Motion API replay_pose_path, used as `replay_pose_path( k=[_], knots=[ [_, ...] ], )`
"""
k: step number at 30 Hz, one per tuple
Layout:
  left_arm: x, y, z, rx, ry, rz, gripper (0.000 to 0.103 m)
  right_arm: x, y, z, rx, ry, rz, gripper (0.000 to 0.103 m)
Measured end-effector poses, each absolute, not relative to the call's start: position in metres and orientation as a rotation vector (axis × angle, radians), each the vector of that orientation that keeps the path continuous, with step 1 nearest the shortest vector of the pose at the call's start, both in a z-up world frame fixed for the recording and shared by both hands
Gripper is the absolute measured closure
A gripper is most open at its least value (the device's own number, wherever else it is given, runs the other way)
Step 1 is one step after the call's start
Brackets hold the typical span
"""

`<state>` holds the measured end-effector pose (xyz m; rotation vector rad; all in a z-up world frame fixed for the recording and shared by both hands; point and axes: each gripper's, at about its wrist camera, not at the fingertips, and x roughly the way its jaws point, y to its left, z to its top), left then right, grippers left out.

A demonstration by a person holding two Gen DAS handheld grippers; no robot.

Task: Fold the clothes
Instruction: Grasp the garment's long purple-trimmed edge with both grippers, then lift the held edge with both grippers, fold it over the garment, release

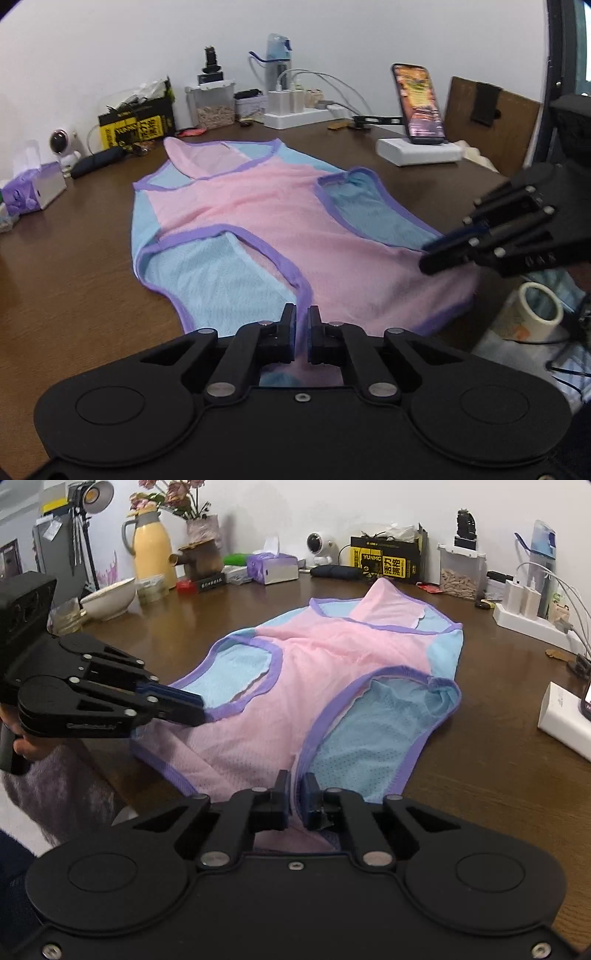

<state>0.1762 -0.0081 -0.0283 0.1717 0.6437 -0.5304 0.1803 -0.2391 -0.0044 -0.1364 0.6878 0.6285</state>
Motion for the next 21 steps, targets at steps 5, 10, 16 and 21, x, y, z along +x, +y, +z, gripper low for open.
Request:
replay_pose_path(
  k=[5,10,16,21],
  knots=[
    [0.242,0.024,0.014,0.137,0.498,-0.296,0.042,0.21,-0.246,0.018,-0.162,0.597,0.545,0.071],
    [0.367,0.029,0.029,0.134,0.52,-0.124,0.042,0.295,-0.237,0.045,-0.201,0.544,0.431,0.069],
    [0.491,0.033,-0.007,0.134,0.72,-0.085,0.041,0.423,-0.226,0.046,-0.183,0.574,0.408,0.063],
    [0.517,0.04,-0.022,0.023,0.771,-0.201,0.041,0.522,-0.216,0.019,-0.167,0.655,0.408,0.063]
  ],
)
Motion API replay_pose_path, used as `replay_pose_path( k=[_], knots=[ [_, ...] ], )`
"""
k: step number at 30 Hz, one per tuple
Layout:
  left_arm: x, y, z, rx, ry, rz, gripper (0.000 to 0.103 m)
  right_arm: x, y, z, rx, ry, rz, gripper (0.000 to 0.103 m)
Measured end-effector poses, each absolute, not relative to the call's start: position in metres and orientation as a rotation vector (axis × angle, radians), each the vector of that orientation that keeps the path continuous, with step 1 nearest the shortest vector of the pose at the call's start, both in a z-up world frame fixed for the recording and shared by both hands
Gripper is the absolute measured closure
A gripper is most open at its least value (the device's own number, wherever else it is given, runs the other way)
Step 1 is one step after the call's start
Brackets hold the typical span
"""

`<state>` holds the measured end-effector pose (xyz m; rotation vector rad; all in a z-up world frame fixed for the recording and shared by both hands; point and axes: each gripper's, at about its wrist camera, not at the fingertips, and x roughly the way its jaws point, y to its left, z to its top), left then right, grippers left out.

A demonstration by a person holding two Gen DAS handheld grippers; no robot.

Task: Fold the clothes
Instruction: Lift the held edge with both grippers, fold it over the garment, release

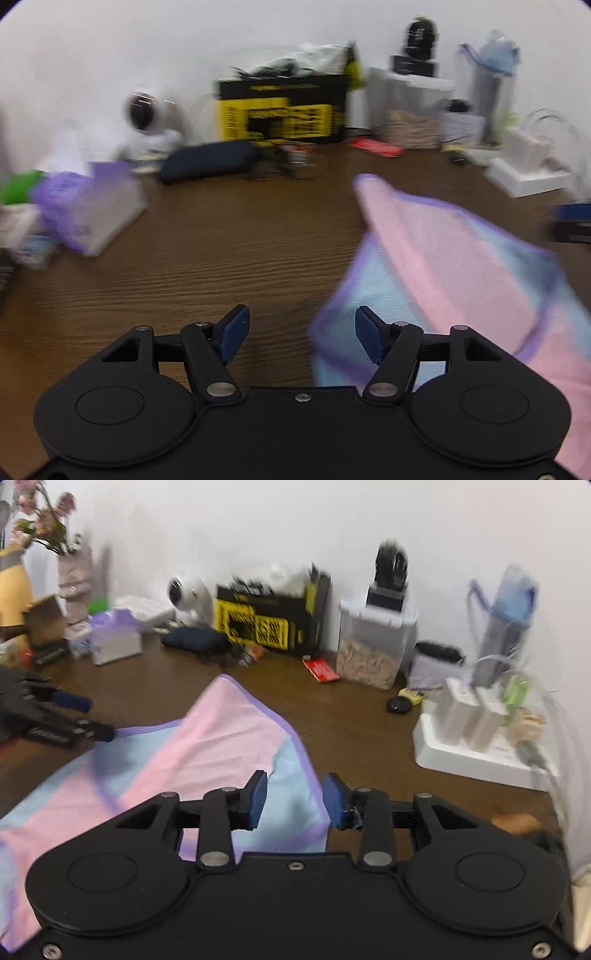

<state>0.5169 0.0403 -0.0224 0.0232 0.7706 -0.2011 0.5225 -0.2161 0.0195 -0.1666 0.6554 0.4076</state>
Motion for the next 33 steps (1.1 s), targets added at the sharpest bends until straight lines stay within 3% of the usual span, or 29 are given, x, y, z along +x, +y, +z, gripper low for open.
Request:
replay_pose_path(
  k=[4,9,11,12,13,14,24,26,27,30,33],
  knots=[
    [0.527,0.033,-0.03,0.036,0.79,-0.215,0.041,0.572,-0.207,-0.004,-0.13,0.701,0.477,0.063],
    [0.523,0.02,-0.034,0.067,0.758,-0.229,0.078,0.597,-0.197,-0.02,-0.164,0.711,0.487,0.064],
    [0.524,0.02,-0.035,0.043,0.762,-0.223,0.093,0.602,-0.196,-0.02,-0.151,0.729,0.498,0.07],
    [0.523,0.022,-0.035,0.033,0.758,-0.209,0.097,0.602,-0.194,-0.02,-0.161,0.722,0.5,0.079],
    [0.522,0.023,-0.036,0.025,0.752,-0.189,0.1,0.601,-0.193,-0.019,-0.162,0.723,0.498,0.096],
    [0.522,0.024,-0.037,0.023,0.742,-0.168,0.101,0.599,-0.193,-0.018,-0.16,0.726,0.494,0.096],
    [0.513,0.035,-0.036,-0.061,0.69,0.01,0.1,0.587,-0.195,-0.023,-0.247,0.656,0.331,0.095],
    [0.512,0.035,-0.033,-0.039,0.687,0.032,0.094,0.584,-0.196,-0.021,-0.245,0.644,0.305,0.088],
    [0.511,0.035,-0.031,-0.025,0.684,0.045,0.086,0.58,-0.197,-0.017,-0.24,0.628,0.291,0.077],
    [0.487,0.042,-0.012,0.001,0.62,0.104,0.06,0.56,-0.198,-0.001,-0.257,0.574,0.27,0.064],
    [0.436,0.051,0.012,0.002,0.57,0.043,0.051,0.516,-0.2,0.021,-0.289,0.519,0.27,0.038]
  ],
)
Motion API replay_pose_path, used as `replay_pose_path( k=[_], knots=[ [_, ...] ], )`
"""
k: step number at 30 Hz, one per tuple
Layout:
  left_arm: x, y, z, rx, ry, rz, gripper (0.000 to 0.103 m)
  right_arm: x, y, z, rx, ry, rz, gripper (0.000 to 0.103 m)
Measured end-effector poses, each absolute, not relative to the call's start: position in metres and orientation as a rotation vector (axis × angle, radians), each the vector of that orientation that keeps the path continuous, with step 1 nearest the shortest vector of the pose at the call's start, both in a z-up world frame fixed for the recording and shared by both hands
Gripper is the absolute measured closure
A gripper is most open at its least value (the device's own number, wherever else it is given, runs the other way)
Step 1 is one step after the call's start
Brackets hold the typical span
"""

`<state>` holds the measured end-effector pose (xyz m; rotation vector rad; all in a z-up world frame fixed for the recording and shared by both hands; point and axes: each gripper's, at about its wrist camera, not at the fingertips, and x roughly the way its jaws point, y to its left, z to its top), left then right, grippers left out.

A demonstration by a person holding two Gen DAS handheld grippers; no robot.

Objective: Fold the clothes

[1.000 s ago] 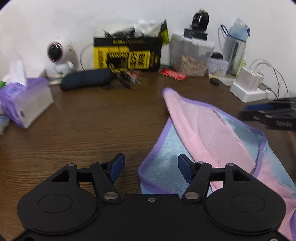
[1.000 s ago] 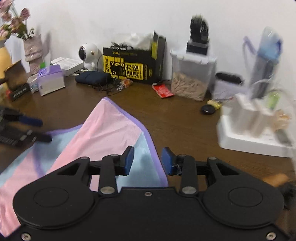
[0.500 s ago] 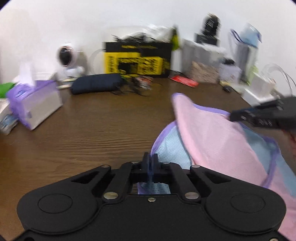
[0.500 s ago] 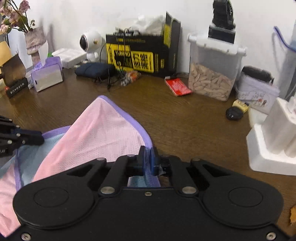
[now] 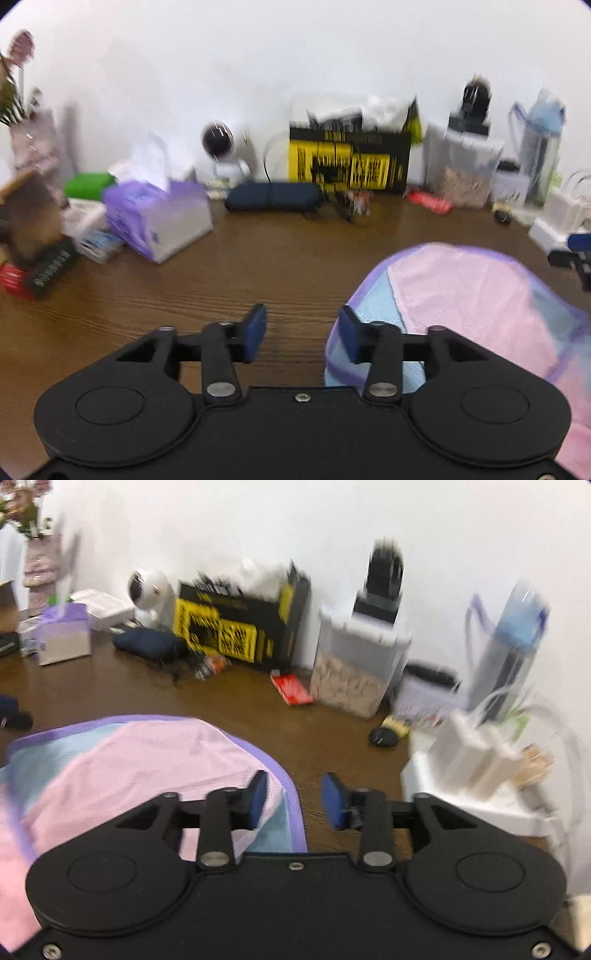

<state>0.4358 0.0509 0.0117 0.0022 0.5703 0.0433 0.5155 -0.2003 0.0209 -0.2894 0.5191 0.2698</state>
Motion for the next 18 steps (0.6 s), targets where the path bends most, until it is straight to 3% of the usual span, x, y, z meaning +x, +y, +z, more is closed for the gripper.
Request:
replay_pose_path(
  k=[3,9,14,16,18],
  knots=[
    [0.368,0.053,0.024,0.023,0.534,-0.075,0.038,0.441,-0.212,0.036,-0.287,0.538,0.367,0.036],
    [0.261,0.02,-0.008,0.064,0.602,-0.154,0.037,0.318,-0.24,0.012,-0.239,0.6,0.399,0.037],
    [0.229,0.008,-0.025,0.114,0.631,-0.143,0.037,0.248,-0.264,-0.005,-0.083,0.607,0.275,0.048],
    [0.225,0.007,-0.031,0.116,0.66,-0.157,0.04,0.228,-0.266,-0.005,-0.052,0.601,0.285,0.056],
    [0.218,0.006,-0.032,0.104,0.648,-0.177,0.056,0.222,-0.261,-0.009,-0.079,0.615,0.307,0.06]
  ],
)
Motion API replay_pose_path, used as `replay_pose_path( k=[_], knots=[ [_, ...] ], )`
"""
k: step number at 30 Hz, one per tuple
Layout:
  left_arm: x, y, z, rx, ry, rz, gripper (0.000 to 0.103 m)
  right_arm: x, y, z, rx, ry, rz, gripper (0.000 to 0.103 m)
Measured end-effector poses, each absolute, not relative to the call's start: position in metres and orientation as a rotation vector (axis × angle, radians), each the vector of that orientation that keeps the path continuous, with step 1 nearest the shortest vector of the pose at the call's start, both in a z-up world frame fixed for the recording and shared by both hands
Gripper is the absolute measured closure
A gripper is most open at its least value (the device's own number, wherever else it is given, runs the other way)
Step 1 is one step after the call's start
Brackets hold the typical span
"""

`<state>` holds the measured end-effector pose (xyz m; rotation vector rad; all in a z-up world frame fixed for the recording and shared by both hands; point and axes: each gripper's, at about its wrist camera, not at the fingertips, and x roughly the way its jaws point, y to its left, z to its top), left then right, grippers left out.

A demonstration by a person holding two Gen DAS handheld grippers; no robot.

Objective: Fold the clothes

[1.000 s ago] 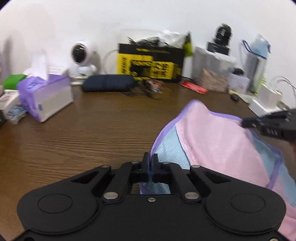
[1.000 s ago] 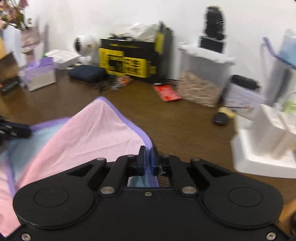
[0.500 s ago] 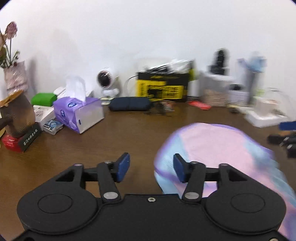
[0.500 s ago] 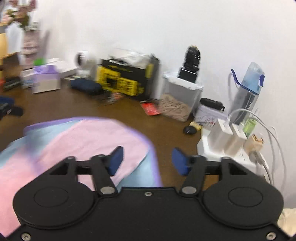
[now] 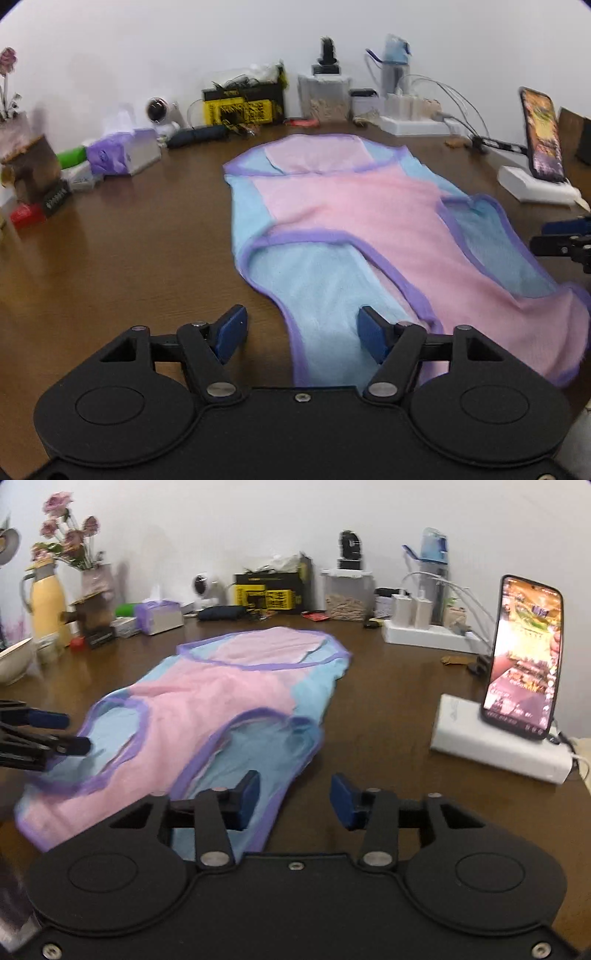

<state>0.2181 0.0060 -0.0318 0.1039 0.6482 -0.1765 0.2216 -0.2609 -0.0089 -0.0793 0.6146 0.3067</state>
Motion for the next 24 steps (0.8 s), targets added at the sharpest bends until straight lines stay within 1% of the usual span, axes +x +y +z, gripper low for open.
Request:
replay_pose_path(
  k=[1,2,3,4,8,11,13,14,15,17,18,19,20,21,24],
  knots=[
    [0.216,0.007,-0.032,0.098,0.646,-0.181,0.06,0.22,-0.255,-0.013,-0.11,0.628,0.314,0.066],
    [0.214,0.007,-0.032,0.087,0.647,-0.178,0.069,0.218,-0.251,-0.015,-0.126,0.634,0.316,0.07],
    [0.211,0.006,-0.032,0.078,0.646,-0.175,0.074,0.214,-0.246,-0.017,-0.144,0.628,0.32,0.085],
    [0.207,0.006,-0.033,0.081,0.642,-0.171,0.076,0.211,-0.243,-0.018,-0.145,0.627,0.322,0.095],
    [0.198,0.007,-0.033,0.104,0.628,-0.152,0.077,0.2,-0.245,-0.02,-0.155,0.63,0.295,0.095],
    [0.192,0.011,-0.032,0.077,0.638,-0.125,0.075,0.185,-0.247,-0.016,-0.165,0.613,0.269,0.092],
    [0.186,0.014,-0.03,0.056,0.647,-0.125,0.066,0.174,-0.249,-0.01,-0.168,0.574,0.245,0.078],
    [0.181,0.015,-0.029,0.049,0.646,-0.133,0.058,0.169,-0.25,-0.007,-0.156,0.565,0.256,0.077],
    [0.177,0.016,-0.028,0.043,0.642,-0.145,0.054,0.165,-0.251,-0.002,-0.14,0.56,0.274,0.077],
    [0.17,0.018,-0.028,0.014,0.642,-0.177,0.054,0.159,-0.253,0.003,-0.115,0.571,0.328,0.076],
    [0.167,0.019,-0.028,-0.002,0.643,-0.194,0.056,0.156,-0.254,0.005,-0.103,0.578,0.356,0.076],
    [0.165,0.019,-0.029,-0.006,0.644,-0.195,0.061,0.153,-0.255,0.006,-0.096,0.587,0.382,0.076],
    [0.163,0.019,-0.029,-0.005,0.646,-0.188,0.079,0.151,-0.254,0.005,-0.087,0.598,0.415,0.076],
    [0.162,0.019,-0.029,-0.004,0.647,-0.181,0.092,0.15,-0.254,0.005,-0.083,0.602,0.427,0.076],
    [0.157,0.017,-0.028,-0.054,0.669,-0.185,0.098,0.147,-0.247,-0.004,-0.09,0.637,0.447,0.077]
  ],
)
